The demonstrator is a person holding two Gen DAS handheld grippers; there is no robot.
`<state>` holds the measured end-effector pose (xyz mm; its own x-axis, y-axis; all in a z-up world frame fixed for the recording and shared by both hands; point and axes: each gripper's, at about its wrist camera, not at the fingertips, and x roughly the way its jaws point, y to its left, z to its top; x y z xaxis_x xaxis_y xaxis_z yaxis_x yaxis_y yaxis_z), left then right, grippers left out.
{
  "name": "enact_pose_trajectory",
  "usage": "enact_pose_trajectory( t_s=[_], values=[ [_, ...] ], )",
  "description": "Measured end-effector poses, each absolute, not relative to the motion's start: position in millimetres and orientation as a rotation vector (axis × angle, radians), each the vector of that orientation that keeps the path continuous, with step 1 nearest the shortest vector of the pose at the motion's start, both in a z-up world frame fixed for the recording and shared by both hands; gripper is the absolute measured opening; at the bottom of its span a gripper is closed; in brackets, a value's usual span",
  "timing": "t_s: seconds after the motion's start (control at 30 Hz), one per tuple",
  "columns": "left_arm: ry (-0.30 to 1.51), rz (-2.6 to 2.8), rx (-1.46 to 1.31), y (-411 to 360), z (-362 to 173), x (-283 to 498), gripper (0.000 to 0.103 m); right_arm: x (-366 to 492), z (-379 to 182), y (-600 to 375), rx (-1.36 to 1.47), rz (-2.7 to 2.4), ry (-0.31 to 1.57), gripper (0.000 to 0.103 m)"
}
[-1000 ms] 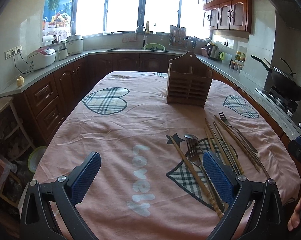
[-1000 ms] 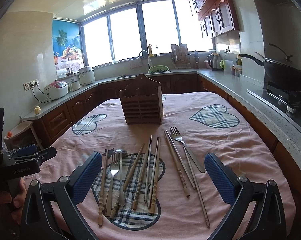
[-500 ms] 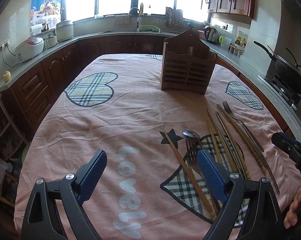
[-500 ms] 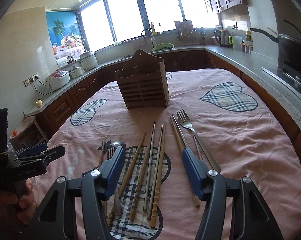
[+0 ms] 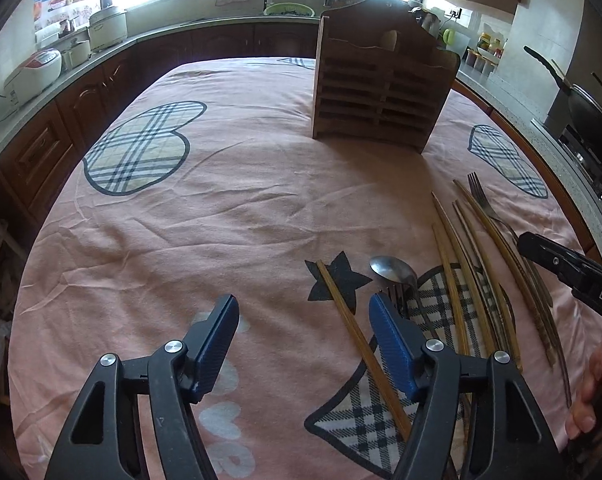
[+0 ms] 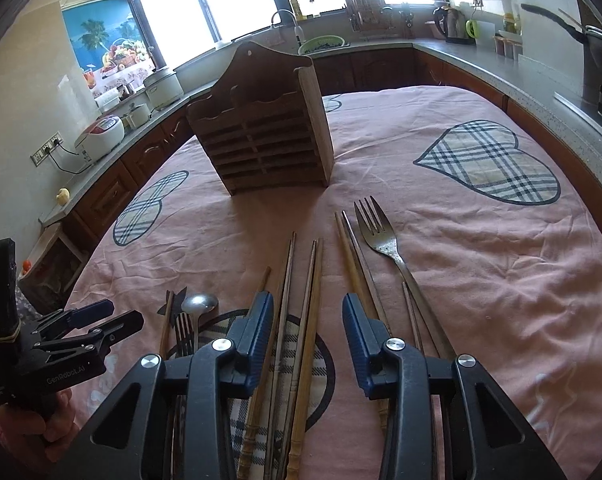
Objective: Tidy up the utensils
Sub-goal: 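Lower the left tool onto a wooden chopstick and close it while the right tool grasps another chopstick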
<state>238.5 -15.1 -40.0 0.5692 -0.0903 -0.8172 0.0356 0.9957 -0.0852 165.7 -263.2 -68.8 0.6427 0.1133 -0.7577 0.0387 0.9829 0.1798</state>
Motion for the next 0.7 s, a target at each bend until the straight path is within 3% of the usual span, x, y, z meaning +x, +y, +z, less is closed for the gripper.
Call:
enact_pose_trajectory(
  t_s=[0.13, 0.27, 0.43, 0.7],
  values=[
    [1.012, -0.087, -0.050, -19, -52, 258, 0.059, 186, -80, -263, 0.191, 0.049, 0.920, 0.028],
    [1.070, -0.108, -0.056, -19, -63, 272, 0.042, 204, -91, -263, 0.186, 0.044, 0.957, 0.020],
    [1.085, -0.138, -0.055, -19, -69, 277, 0.037, 219, -105, -269, 0.191, 0.024, 1.002, 0.011],
    [1.102, -0.156, -0.007, -30, -71, 286, 0.021, 235, -108, -267, 0.159, 0.030, 1.035, 0.010]
  ],
)
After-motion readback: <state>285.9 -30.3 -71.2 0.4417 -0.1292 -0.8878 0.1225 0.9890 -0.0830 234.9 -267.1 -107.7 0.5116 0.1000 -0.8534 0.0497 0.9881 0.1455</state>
